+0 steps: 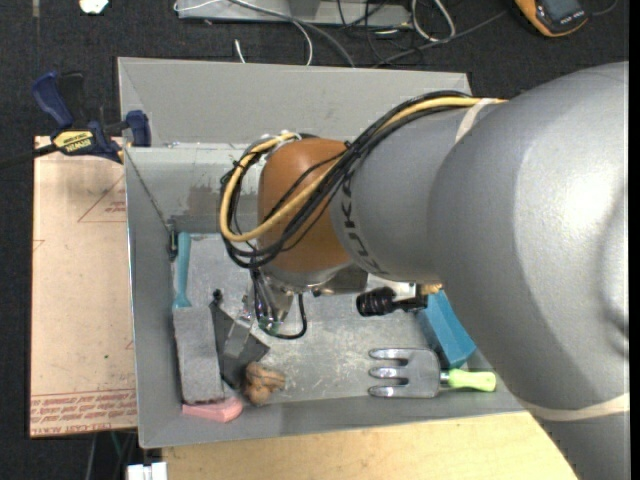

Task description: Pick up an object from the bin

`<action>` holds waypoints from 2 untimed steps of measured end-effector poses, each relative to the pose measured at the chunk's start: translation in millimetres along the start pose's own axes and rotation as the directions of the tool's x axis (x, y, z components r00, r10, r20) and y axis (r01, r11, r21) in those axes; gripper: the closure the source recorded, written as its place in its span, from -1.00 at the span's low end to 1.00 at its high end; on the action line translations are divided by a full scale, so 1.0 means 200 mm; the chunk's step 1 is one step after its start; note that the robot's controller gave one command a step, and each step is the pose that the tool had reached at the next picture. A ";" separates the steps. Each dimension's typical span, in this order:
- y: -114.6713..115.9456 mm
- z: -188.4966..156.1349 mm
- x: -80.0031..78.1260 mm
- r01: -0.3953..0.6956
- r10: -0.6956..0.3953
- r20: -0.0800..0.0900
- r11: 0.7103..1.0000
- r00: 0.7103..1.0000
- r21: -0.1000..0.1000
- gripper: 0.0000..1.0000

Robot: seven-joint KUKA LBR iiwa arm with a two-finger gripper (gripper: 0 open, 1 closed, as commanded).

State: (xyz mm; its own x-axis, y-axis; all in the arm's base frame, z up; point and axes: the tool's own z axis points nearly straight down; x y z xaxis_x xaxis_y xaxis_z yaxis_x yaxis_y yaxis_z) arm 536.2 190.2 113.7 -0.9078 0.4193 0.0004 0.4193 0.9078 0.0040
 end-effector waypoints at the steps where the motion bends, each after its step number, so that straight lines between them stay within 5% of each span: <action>1: 0.00 0.19 -0.01 -0.274 0.274 0.002 0.962 0.962 -0.004 -1.00; 2: -0.02 0.22 0.07 -0.169 0.169 0.001 0.986 0.986 -0.002 1.00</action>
Offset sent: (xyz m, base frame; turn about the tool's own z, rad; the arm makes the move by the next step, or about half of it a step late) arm -0.0141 0.0032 -0.0437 0.1687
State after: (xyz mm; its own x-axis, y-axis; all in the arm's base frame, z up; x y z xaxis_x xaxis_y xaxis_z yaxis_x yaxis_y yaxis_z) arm 522.6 193.2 70.1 -0.8240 0.5666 -0.0002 0.5666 0.8240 0.0059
